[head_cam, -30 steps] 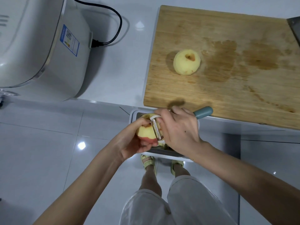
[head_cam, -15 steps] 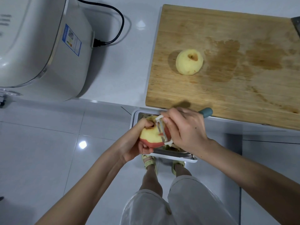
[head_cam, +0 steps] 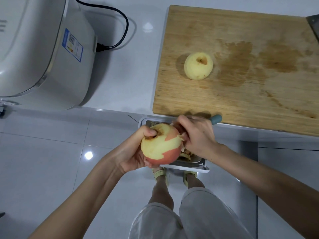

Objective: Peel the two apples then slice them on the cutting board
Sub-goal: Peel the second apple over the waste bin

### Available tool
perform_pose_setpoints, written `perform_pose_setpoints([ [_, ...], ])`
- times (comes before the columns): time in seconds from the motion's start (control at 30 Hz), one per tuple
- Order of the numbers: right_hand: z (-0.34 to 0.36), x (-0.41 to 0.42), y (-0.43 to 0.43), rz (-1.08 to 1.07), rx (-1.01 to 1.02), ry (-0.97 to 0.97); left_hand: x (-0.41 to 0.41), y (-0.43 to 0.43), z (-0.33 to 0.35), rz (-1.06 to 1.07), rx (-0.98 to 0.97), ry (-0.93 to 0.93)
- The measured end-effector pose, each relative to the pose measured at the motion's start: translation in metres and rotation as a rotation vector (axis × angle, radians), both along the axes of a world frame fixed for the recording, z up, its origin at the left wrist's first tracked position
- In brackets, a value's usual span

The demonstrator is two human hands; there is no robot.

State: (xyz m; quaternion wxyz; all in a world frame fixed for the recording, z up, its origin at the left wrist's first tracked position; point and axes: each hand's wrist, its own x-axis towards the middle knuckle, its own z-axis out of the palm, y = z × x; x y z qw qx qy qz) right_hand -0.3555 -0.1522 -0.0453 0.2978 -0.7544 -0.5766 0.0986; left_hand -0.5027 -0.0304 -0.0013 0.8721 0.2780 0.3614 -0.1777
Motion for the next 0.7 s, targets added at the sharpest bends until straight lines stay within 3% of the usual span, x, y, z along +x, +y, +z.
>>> perform_pose_setpoints([
  [0.1,-0.002,-0.002,-0.003,-0.075,-0.134,0.093,0.003,0.000,0.003,0.004,-0.026,-0.014],
  [0.3,0.005,0.004,-0.001,-0.145,-0.775,0.252,-0.006,0.010,-0.012,0.058,0.102,0.179],
  [0.37,0.006,0.004,0.000,-0.159,-0.959,0.441,-0.007,0.010,-0.013,0.080,0.093,0.200],
  [0.43,0.008,0.006,-0.001,-0.245,-1.080,0.812,-0.008,0.009,-0.015,0.108,0.086,0.224],
  [0.5,0.010,0.009,-0.004,-0.369,-1.076,1.105,-0.009,0.008,-0.018,0.140,0.082,0.247],
  [0.63,0.005,0.017,-0.008,-0.478,-0.899,1.359,-0.008,0.007,-0.020,0.201,0.070,0.247],
  [0.7,0.011,0.013,-0.007,-0.438,-0.836,1.384,-0.008,0.005,-0.020,0.194,0.078,0.248],
])
